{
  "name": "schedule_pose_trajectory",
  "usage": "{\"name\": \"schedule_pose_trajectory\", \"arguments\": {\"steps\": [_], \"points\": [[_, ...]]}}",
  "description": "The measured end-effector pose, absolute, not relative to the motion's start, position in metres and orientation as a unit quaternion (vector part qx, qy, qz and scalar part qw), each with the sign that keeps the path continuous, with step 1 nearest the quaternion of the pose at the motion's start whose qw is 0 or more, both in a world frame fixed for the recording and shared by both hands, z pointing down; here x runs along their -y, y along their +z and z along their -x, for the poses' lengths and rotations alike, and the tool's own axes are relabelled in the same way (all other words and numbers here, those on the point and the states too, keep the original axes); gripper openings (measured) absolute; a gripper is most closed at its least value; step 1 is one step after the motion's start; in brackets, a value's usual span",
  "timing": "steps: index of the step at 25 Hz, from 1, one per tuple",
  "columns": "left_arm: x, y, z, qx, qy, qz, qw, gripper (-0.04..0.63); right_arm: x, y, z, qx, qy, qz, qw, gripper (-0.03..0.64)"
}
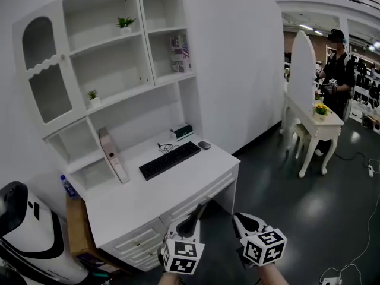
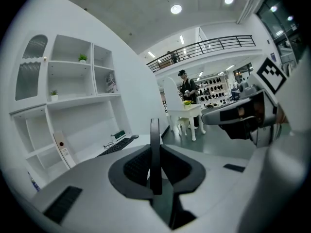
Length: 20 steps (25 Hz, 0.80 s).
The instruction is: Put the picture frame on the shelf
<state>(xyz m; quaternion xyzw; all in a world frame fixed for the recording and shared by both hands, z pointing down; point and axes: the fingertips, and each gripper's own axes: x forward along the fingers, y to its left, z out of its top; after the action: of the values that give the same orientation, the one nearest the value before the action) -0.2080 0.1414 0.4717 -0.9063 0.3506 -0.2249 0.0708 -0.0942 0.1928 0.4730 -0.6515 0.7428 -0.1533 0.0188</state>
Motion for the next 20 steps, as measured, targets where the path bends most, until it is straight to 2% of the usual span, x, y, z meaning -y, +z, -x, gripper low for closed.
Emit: {"name": "schedule_pose_trajectory", "arguments": {"steps": [11, 20], "points": [[-0.118, 0.468, 0.173, -0.354, -0.233, 0.902, 0.086, 0.06, -0.18, 0.48, 0.055, -0.738, -0.165, 0.654, 0.031, 0.002], [-0.045, 0.475, 0.145, -0.349, -0.233, 0.904, 0.085, 0.06, -0.111, 0.49, 0.025, -0.731, -0.174, 0.659, 0.026, 0.003]]}}
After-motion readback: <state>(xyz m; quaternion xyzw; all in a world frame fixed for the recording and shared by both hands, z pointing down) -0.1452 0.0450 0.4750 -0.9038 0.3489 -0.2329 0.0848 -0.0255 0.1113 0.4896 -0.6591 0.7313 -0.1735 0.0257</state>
